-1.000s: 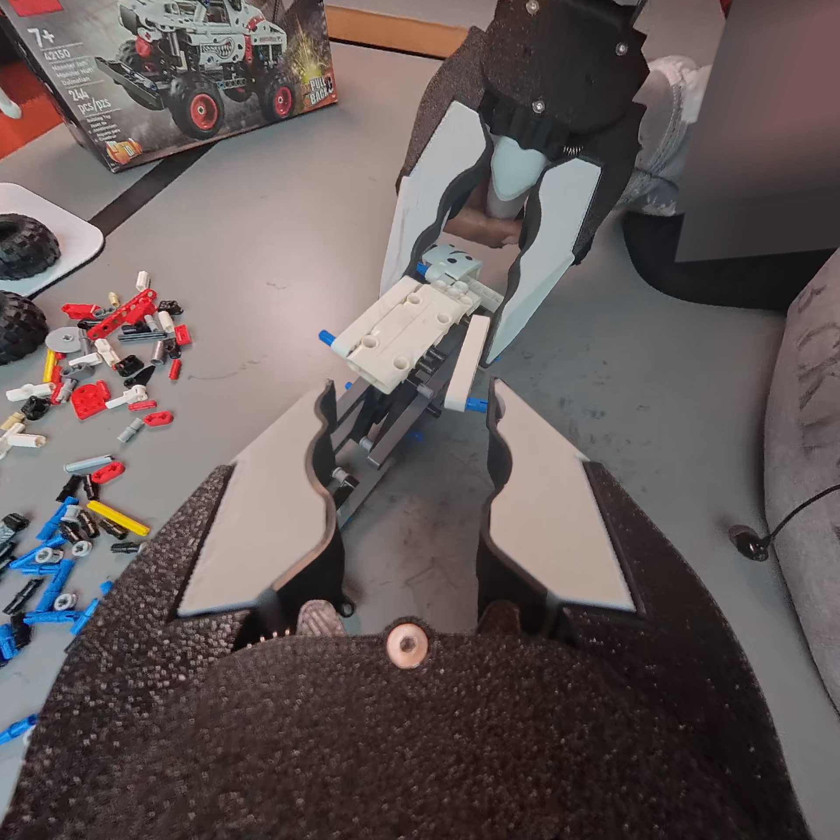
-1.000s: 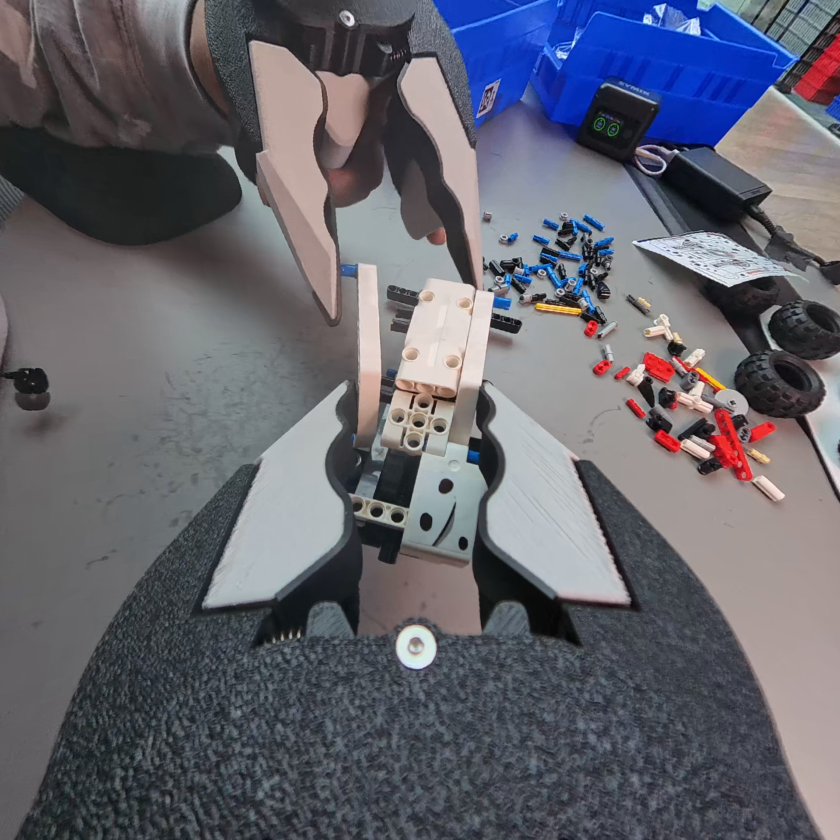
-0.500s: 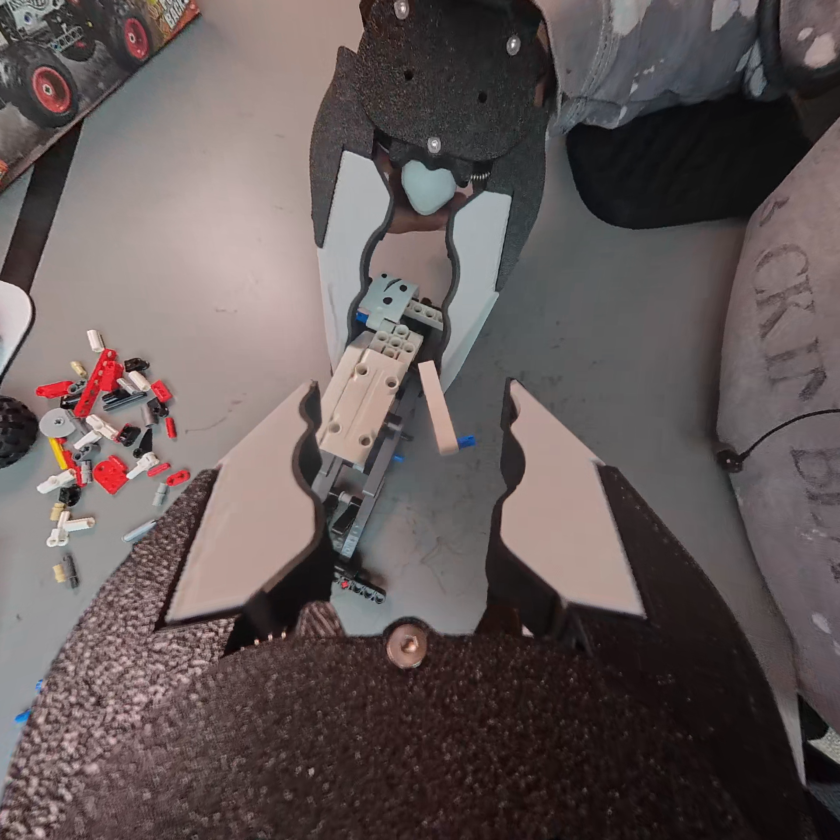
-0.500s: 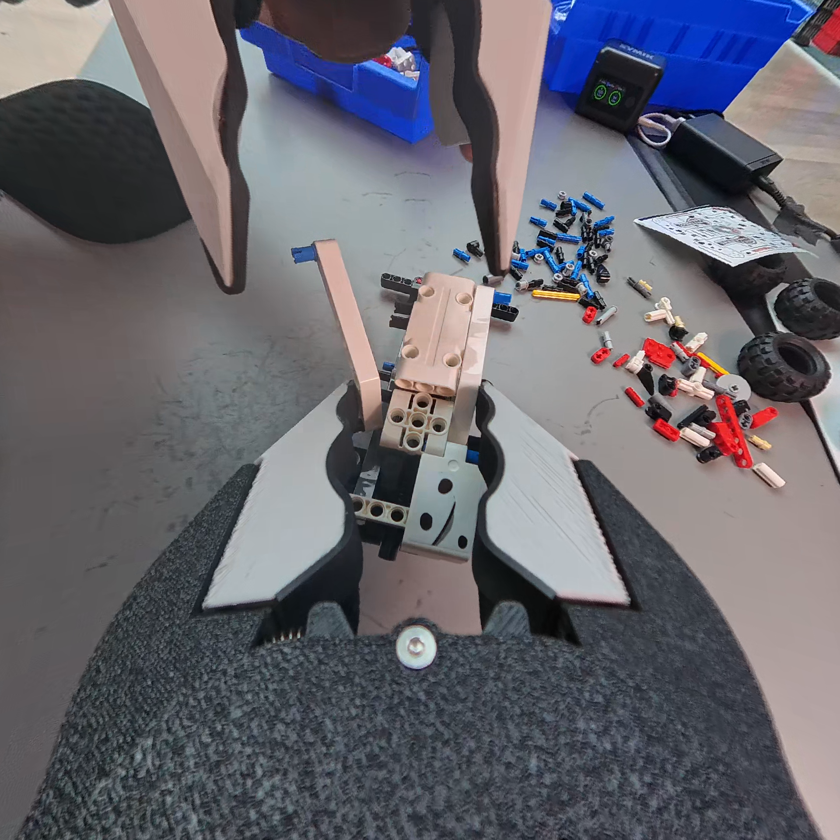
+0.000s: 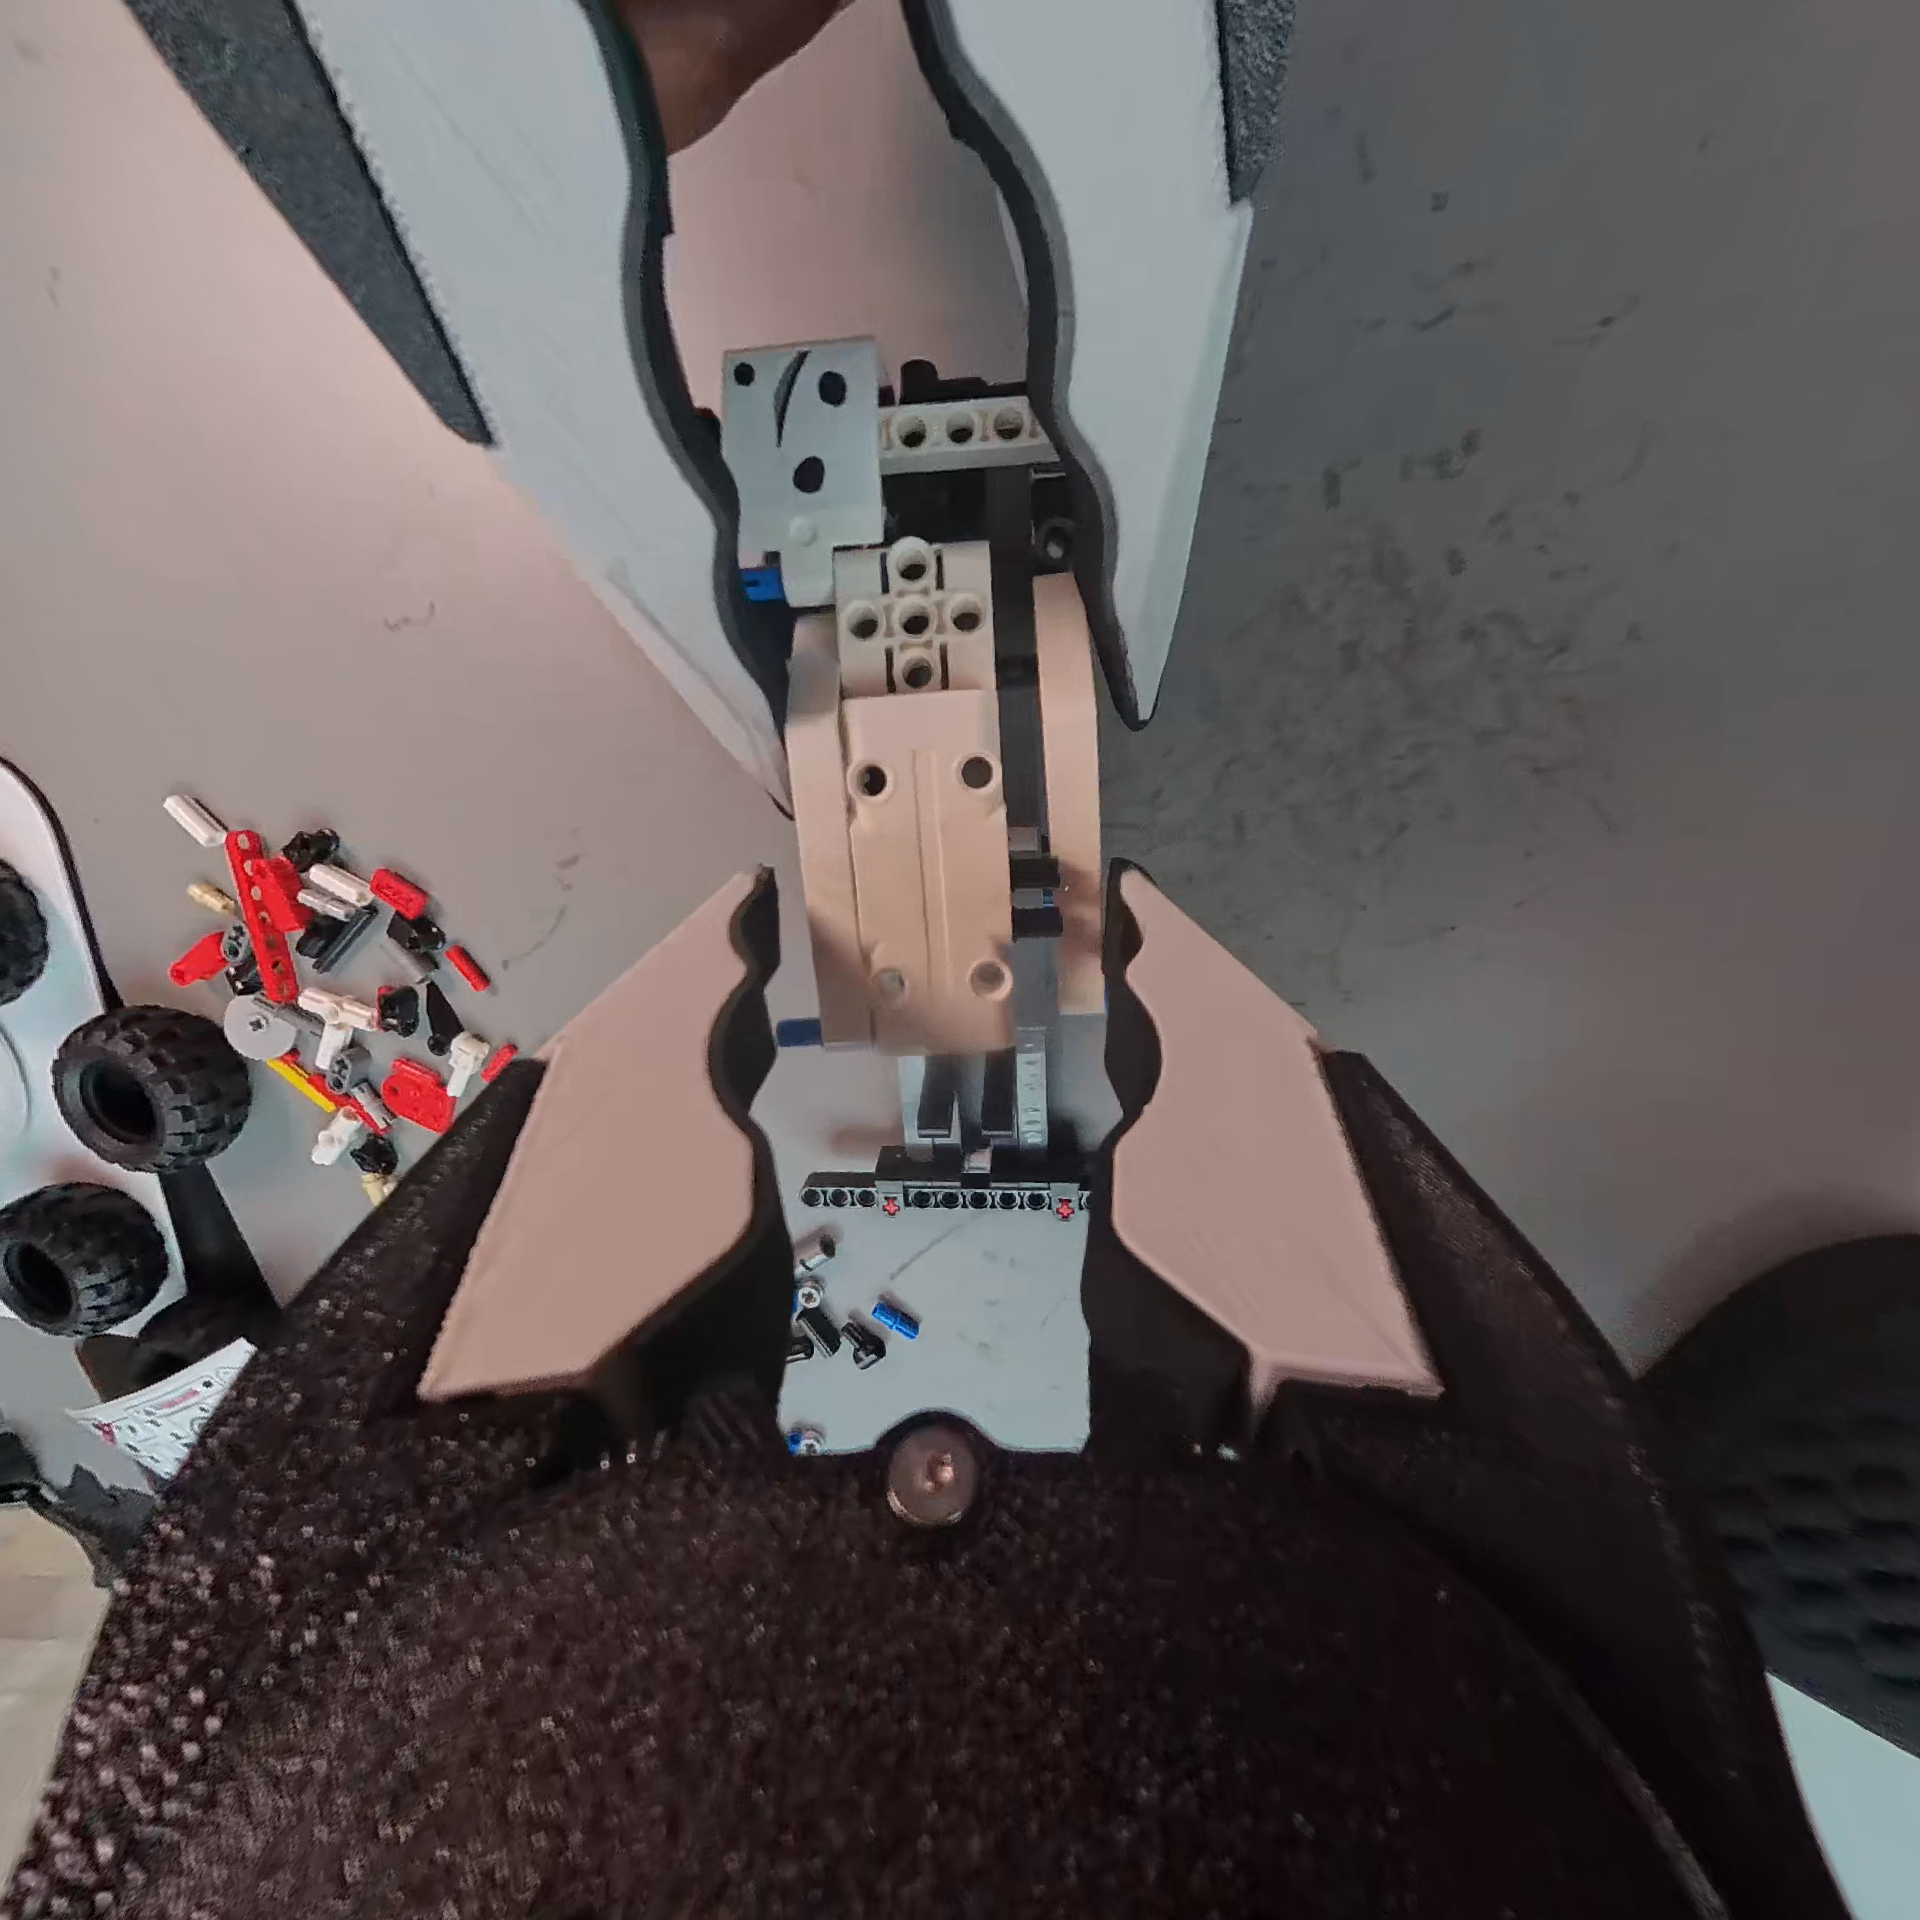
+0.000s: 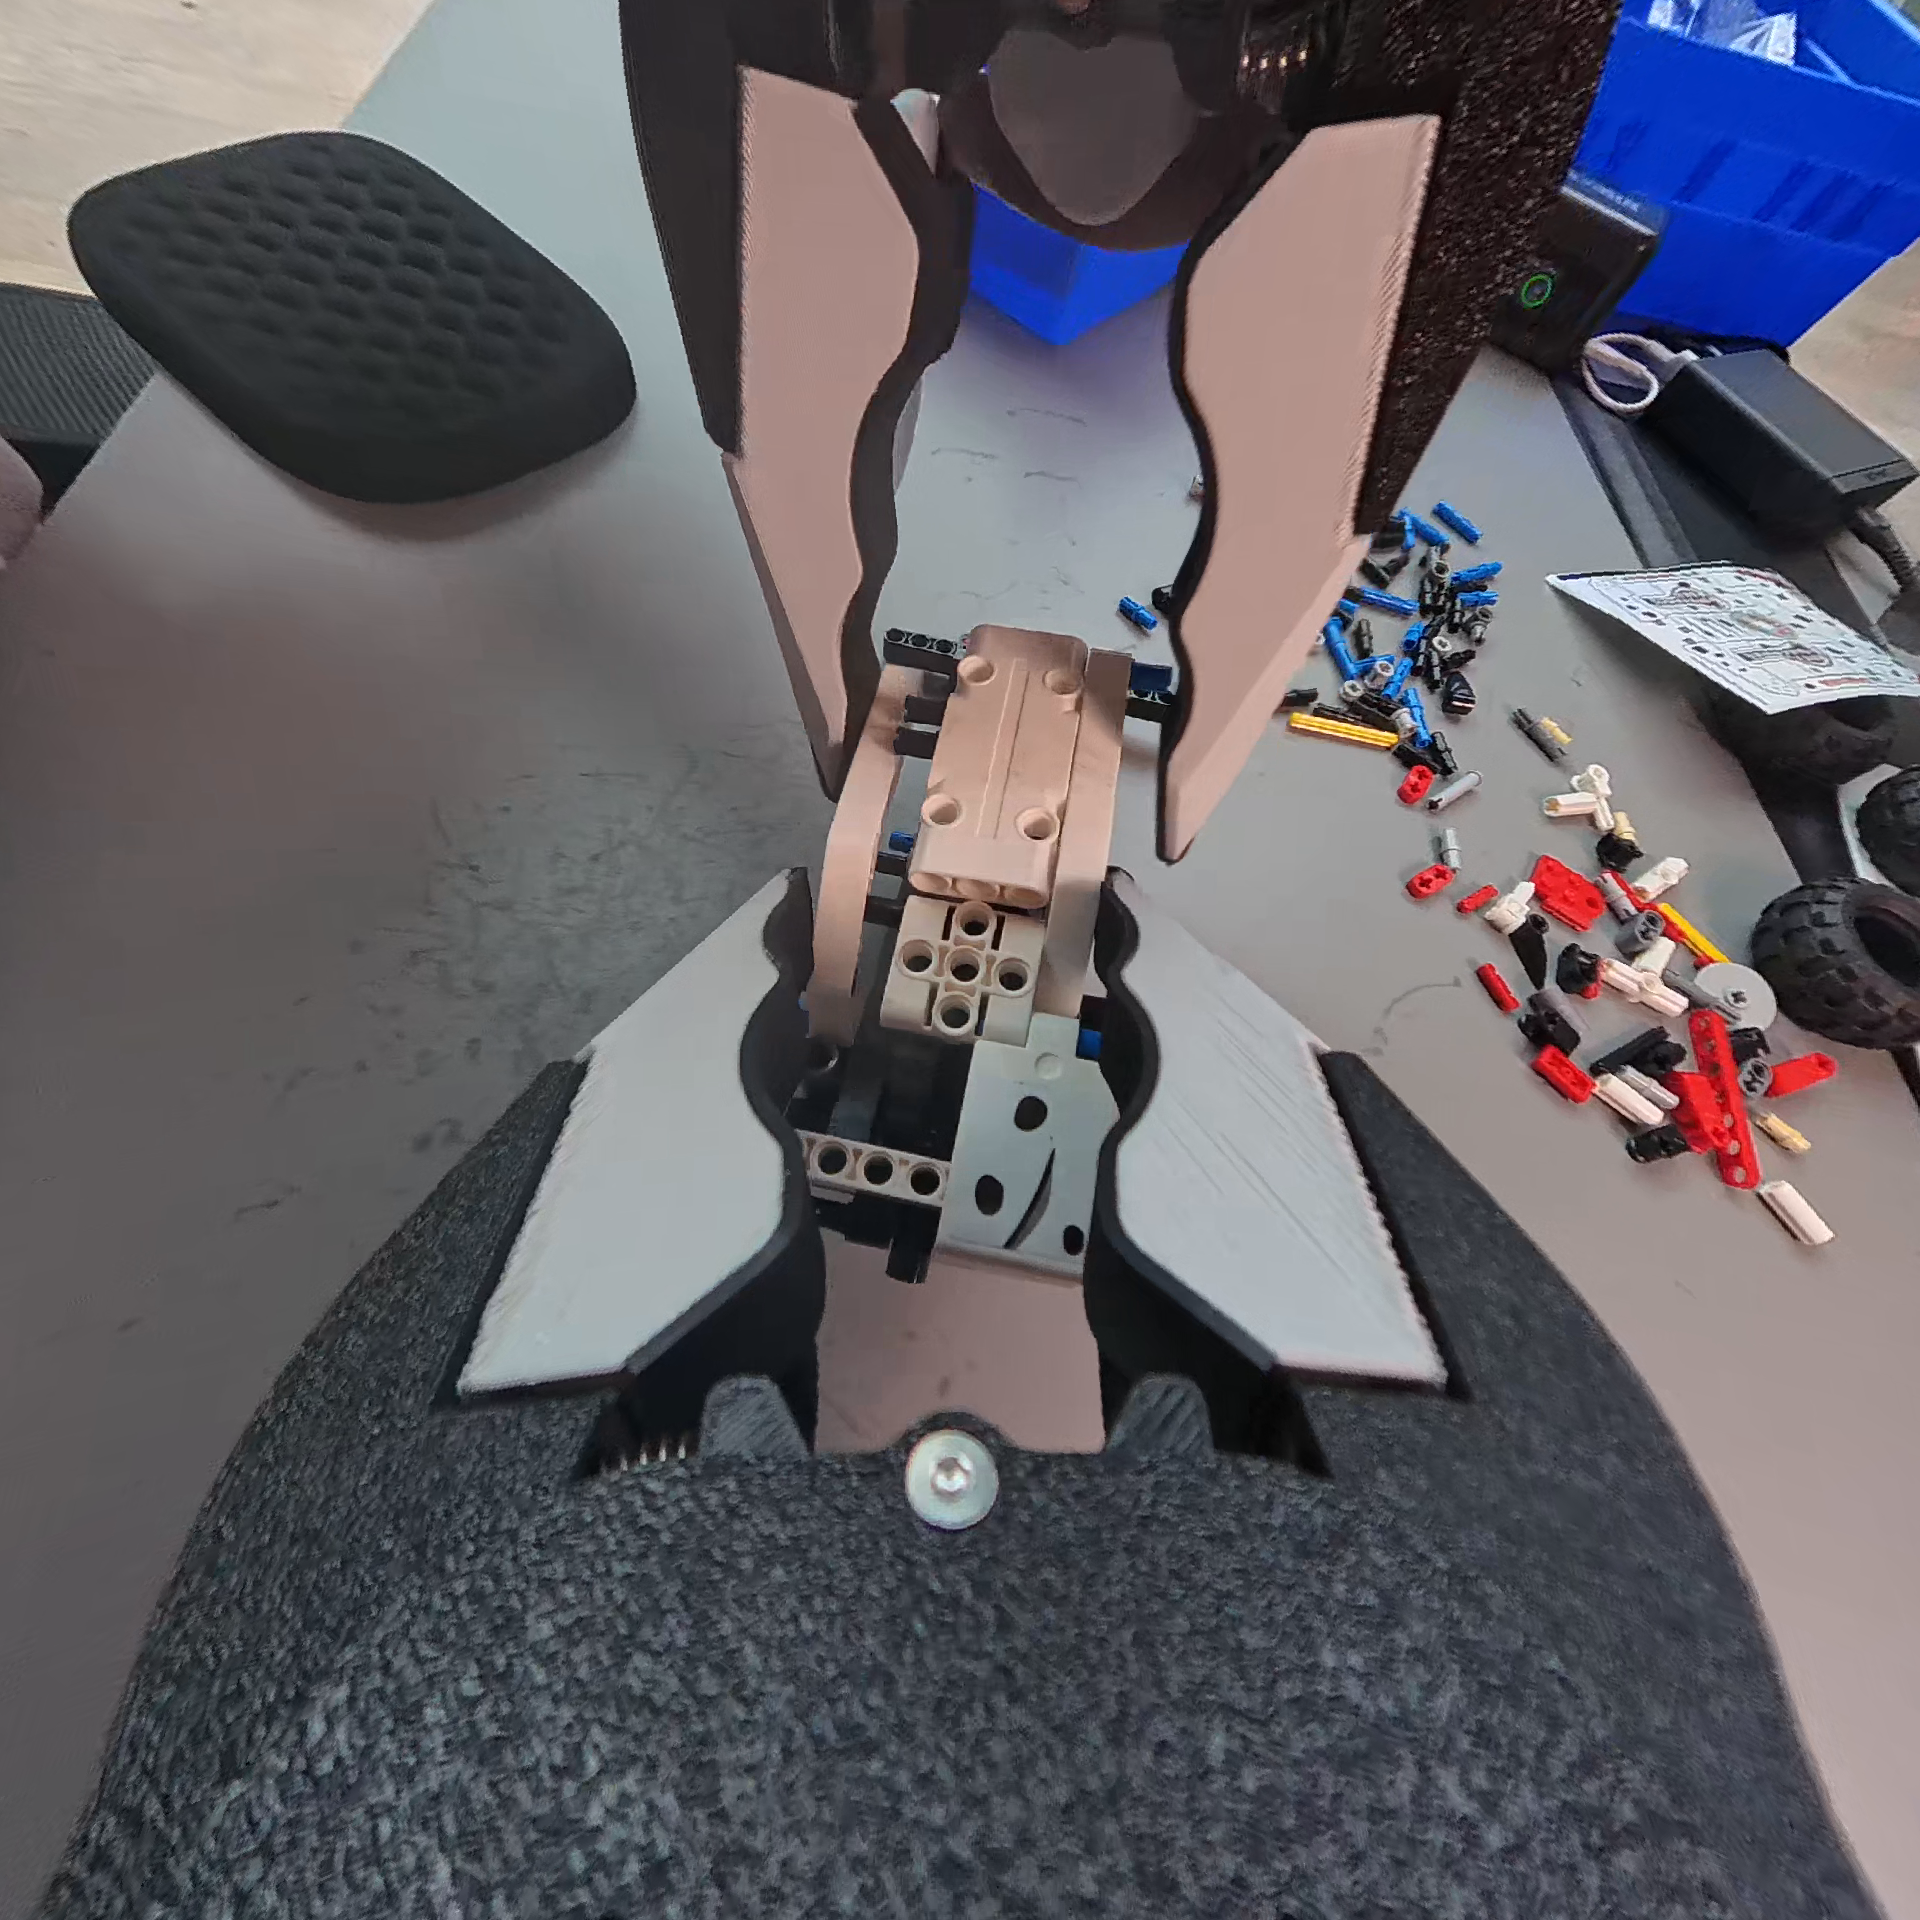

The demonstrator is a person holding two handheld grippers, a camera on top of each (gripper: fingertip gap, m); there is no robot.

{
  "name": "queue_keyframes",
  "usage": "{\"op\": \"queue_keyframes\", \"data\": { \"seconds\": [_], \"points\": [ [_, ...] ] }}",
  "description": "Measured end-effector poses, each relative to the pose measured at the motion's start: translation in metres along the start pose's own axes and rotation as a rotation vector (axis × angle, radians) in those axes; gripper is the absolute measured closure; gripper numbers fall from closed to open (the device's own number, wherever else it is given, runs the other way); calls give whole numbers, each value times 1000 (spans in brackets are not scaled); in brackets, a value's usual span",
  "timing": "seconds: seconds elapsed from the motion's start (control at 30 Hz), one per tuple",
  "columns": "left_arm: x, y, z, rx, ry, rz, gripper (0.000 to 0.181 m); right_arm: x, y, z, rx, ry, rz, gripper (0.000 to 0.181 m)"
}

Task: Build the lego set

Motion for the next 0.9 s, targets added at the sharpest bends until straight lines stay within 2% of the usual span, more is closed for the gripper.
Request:
{"op": "queue_keyframes", "data": {
  "seconds": [0.07,0.17,0.33,0.47,0.57,0.67,0.77,0.83,0.87,0.9],
  "points": [
    [-2,0,1,-13,-25,4,127,-1,1,-1,-7,-10,20,126],
    [-2,2,1,-20,-19,24,128,-2,1,-2,-13,-19,41,126],
    [-2,7,-3,-65,19,121,119,-7,1,-4,-48,-66,66,127],
    [-15,19,-7,-208,126,292,112,-10,2,-6,-79,-103,48,130],
    [-31,27,-18,-394,299,386,119,-10,3,-8,-91,-122,52,131],
    [-48,22,-26,-526,489,330,129,-10,2,-7,-79,-120,62,131],
    [-59,13,-18,-609,569,250,142,-10,1,-6,-61,-123,80,131],
    [-60,4,-13,-593,569,238,151,-8,-1,-4,-46,-144,109,132],
    [-60,3,-10,-590,553,238,162,-7,-2,-3,-36,-158,127,132],
    [-61,3,-7,-581,544,225,162,-5,-2,-1,-27,-171,148,132]
  ]
}}
Point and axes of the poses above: each gripper's, where its closed fingertips meet, y back along the fingers, z out of its top, x = y × z across the jaws, the point moved 6 cm from there along y, back along the fingers, and after that the axes turned 12 degrees about -x, right-handed, at the moved point
